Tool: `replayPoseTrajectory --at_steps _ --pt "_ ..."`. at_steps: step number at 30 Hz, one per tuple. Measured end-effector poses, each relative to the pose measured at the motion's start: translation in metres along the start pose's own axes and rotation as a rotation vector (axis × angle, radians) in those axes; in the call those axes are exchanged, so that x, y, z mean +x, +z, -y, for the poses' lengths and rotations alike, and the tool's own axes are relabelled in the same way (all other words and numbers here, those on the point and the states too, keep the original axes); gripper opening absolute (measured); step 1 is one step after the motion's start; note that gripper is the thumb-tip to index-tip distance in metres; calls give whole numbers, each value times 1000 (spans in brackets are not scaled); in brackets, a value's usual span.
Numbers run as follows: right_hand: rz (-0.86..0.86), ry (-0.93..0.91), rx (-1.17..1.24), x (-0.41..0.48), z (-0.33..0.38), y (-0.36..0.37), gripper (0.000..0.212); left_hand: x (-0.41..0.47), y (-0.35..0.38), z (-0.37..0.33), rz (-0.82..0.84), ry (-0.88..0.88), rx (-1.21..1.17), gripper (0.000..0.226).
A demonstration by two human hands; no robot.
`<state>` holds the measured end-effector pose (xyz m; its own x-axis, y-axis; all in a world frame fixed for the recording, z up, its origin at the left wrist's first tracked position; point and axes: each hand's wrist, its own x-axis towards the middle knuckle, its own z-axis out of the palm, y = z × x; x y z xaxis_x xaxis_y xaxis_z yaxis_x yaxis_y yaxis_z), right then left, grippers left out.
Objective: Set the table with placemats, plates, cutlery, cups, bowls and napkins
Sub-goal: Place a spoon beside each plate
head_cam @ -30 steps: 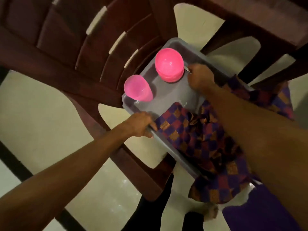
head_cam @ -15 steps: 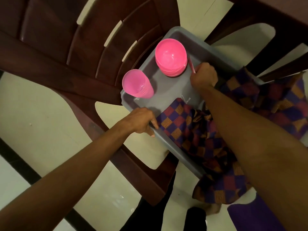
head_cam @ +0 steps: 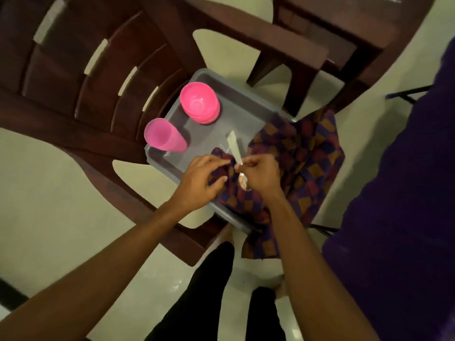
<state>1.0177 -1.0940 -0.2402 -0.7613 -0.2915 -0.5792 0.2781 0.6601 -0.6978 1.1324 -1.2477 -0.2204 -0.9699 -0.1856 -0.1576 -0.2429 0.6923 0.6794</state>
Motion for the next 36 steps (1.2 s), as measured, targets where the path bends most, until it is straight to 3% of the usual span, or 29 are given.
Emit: replayPoseTrajectory --at_steps 3,5,7,8,10,12,14,19,24,29,36 --pt "59 -26 -2 -51 -4 -26 9 5 -7 -53 12 198 178 41" --pt "115 -70 -30 -81 -8 -47 19 6 -12 -85 167 294 337 30" --pt "166 -135 -108 -110 -13 -72 10 4 -16 -118 404 284 457 18" --pt "186 -155 -147 -123 -15 -86 8 0 -17 -135 513 262 476 24" --pt "217 -163 -156 -153 -19 -116 7 -12 -16 -169 681 190 386 33" --pt "257 -175 -110 -183 -27 -147 5 -28 -9 -197 748 156 285 36" --pt "259 -191 -71 -216 -39 -175 9 -48 1 -229 753 159 236 34" --pt "61 -200 107 -300 -94 -230 11 -114 35 -296 588 153 51 18" --pt "-58 -174 258 -372 -149 -268 10 -179 84 -342 577 160 -19 21" --pt "-276 -217 347 -418 -193 -292 21 -217 115 -377 599 173 -4 32" --pt "-638 -111 697 -465 -244 -317 23 -226 120 -387 600 167 -37 24"
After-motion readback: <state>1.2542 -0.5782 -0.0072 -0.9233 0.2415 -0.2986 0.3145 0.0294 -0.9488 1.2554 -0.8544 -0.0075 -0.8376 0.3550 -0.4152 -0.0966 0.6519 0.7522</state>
